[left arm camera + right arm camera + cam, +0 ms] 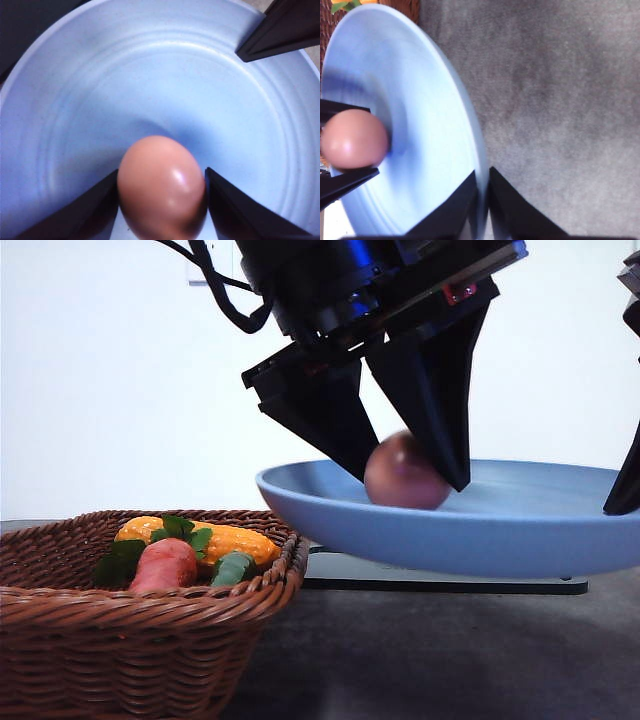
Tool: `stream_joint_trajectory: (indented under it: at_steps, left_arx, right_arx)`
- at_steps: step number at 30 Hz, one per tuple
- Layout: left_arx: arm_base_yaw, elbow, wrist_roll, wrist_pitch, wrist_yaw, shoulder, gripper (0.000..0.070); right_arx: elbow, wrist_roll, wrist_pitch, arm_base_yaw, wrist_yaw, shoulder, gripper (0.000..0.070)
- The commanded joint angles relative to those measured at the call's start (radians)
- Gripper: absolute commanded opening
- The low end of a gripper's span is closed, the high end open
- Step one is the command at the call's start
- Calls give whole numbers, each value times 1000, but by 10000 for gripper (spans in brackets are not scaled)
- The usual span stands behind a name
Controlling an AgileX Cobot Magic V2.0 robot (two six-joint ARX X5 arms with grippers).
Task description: Transfer egg from basket to plate and serve
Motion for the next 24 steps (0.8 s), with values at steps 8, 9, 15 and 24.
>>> stream_joint_trajectory:
  at_steps: [8,9,15,24]
  left_arx:
    - [-11,20,-65,-37,2,-25,410]
    - [-12,21,-68,-49,2,-46,410]
    - [-10,22,-70,-101,-3,-205,410]
    - [19,22,-69,-139,-83,-495,409]
  right_arx:
    - [14,3,-15,5,-22,6,0]
    - [14,3,-18,5,-22,6,0]
    - [14,-2,-31,-2,-22,36,0]
    - [52,-8,41,-38,-33,196,0]
